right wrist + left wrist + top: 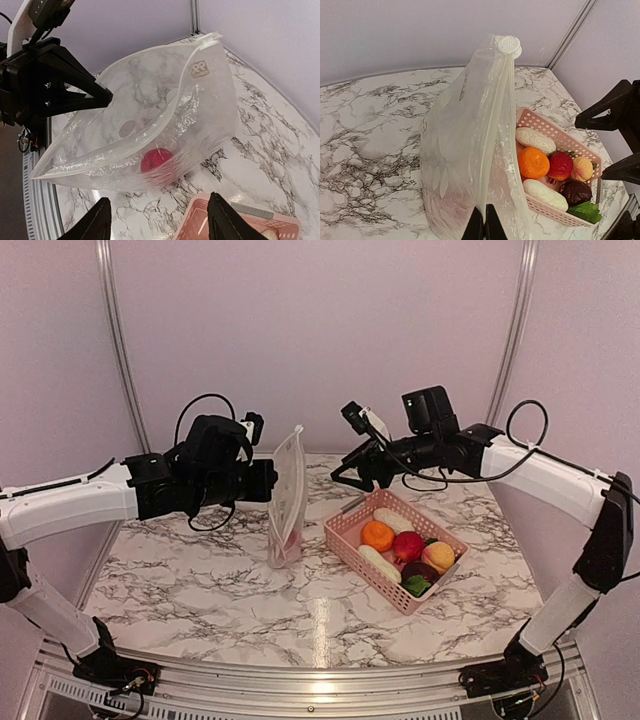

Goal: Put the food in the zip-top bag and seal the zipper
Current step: Adjust the zipper food storage bag at the center of the board, then pick up the fake fruit from the bin, then place the fake fruit in the zipper food storage bag.

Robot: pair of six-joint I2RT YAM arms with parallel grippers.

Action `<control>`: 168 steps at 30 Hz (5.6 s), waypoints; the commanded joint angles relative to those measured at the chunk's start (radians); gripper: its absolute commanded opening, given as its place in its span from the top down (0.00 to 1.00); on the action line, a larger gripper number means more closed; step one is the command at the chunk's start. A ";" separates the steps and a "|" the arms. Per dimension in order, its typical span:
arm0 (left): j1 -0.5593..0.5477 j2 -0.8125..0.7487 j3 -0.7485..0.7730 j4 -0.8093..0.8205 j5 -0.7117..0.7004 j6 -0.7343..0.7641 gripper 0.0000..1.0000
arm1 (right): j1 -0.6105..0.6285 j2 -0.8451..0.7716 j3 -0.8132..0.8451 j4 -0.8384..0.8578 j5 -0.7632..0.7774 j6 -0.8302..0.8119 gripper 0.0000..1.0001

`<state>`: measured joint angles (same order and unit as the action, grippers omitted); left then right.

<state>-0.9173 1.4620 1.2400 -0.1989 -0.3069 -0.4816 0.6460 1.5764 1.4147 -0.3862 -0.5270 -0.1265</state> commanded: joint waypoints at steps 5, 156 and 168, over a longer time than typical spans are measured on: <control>0.002 -0.012 -0.027 0.032 0.023 0.002 1.00 | 0.022 0.233 0.226 -0.036 -0.164 0.120 0.40; 0.050 0.074 0.234 -0.395 -0.124 0.106 1.00 | -0.114 0.124 0.346 -0.632 0.035 -0.523 0.34; 0.051 0.080 0.231 -0.342 -0.051 0.023 1.00 | 0.017 0.190 0.513 -0.372 -0.315 -0.341 0.36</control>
<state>-0.8711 1.5272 1.4776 -0.5831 -0.4023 -0.4149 0.6437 1.7279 1.8984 -0.8986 -0.6964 -0.5804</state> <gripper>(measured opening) 0.016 0.698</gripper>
